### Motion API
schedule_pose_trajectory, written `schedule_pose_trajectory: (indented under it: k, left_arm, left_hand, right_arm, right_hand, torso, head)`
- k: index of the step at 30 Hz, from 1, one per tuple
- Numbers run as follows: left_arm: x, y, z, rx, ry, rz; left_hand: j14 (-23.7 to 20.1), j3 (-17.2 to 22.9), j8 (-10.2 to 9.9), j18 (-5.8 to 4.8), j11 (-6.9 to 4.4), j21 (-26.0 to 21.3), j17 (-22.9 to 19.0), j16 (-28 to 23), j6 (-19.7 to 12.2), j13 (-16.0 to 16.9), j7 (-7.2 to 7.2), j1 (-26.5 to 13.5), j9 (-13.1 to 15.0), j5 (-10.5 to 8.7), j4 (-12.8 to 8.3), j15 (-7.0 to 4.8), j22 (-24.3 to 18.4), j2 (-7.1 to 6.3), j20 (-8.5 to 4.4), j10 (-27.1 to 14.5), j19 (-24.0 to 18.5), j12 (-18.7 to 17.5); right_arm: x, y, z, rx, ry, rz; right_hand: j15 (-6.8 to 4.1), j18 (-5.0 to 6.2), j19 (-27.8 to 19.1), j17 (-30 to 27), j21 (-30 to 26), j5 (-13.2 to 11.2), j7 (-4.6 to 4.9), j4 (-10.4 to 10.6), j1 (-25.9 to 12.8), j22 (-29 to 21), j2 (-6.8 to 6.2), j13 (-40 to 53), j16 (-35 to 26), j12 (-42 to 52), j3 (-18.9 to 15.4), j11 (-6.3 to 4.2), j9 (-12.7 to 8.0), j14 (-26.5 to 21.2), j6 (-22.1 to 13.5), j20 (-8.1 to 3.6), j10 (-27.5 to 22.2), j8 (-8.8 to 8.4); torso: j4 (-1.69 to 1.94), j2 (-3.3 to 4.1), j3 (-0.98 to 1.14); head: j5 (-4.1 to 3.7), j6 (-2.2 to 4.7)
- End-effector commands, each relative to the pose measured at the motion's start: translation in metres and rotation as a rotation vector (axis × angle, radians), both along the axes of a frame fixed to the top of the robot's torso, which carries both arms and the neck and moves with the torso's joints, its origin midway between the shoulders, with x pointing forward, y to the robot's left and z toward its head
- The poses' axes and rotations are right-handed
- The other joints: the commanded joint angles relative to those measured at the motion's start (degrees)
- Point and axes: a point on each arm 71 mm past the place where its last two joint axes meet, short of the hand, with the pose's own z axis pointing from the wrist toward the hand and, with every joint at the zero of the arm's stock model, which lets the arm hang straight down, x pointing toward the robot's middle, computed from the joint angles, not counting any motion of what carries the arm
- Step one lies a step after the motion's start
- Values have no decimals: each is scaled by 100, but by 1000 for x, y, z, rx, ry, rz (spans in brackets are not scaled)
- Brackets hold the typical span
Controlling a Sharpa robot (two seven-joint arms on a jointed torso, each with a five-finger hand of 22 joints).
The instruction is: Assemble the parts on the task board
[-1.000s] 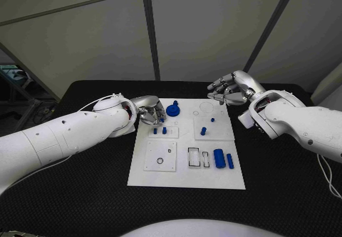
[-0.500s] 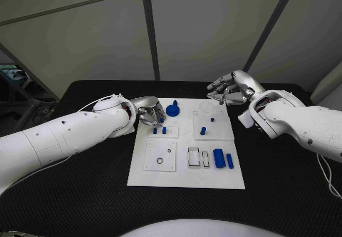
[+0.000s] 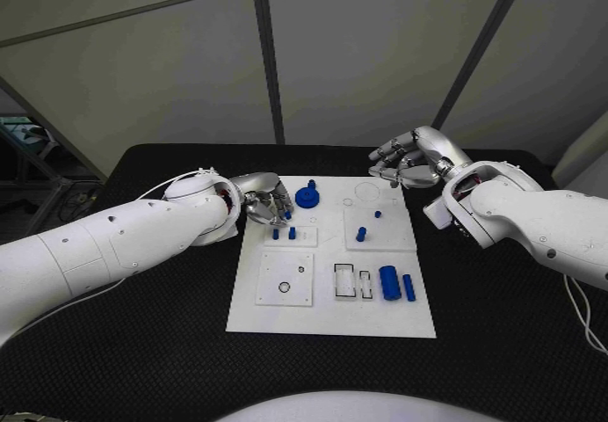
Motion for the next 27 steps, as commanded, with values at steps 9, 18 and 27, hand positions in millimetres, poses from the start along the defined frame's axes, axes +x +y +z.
schedule_pose_trajectory:
  k: [9,18,27]
  left_arm:
    - [0,13,13,-96,-36,40]
    - [-8,51,28,-355,32,155]
    - [-21,82,41,-737,144,305]
  left_hand:
    - [-310,-111,-44,-95,6,-148,-640,-365,-38,-64,-4,-65,23,-14,45,0,-91,48,9,-150,-104,-117]
    - [-768,-148,-29,-100,54,-415,-1580,-986,89,-101,36,-34,28,-14,55,40,-214,82,39,-178,-282,-128]
    - [-1317,-10,181,-81,-20,-823,-2510,-1936,574,-50,-33,18,74,13,12,-18,-447,209,25,170,-454,130]
  right_arm:
    - [1,-3,-3,-132,-13,16]
    - [-7,0,-12,-429,-98,26]
    - [-18,7,-29,-670,-140,16]
  right_hand:
    - [-45,-30,621,1593,753,-272,-40,-224,234,803,104,-403,1681,-247,246,-45,25,560,168,-35,240,72]
    - [-49,-169,902,2124,1553,-435,-79,-285,151,1729,-4,-643,2277,-531,480,-92,1,606,331,-63,441,29]
    - [-36,-204,964,2285,1779,-625,-125,-297,83,2003,-138,-747,2459,-684,500,-84,-13,615,302,-44,384,-104]
  torso:
    - [-1,0,-1]
    - [6,-5,-6]
    - [2,-4,4]
  head:
    - [-29,45]
    - [-160,78]
    - [-314,148]
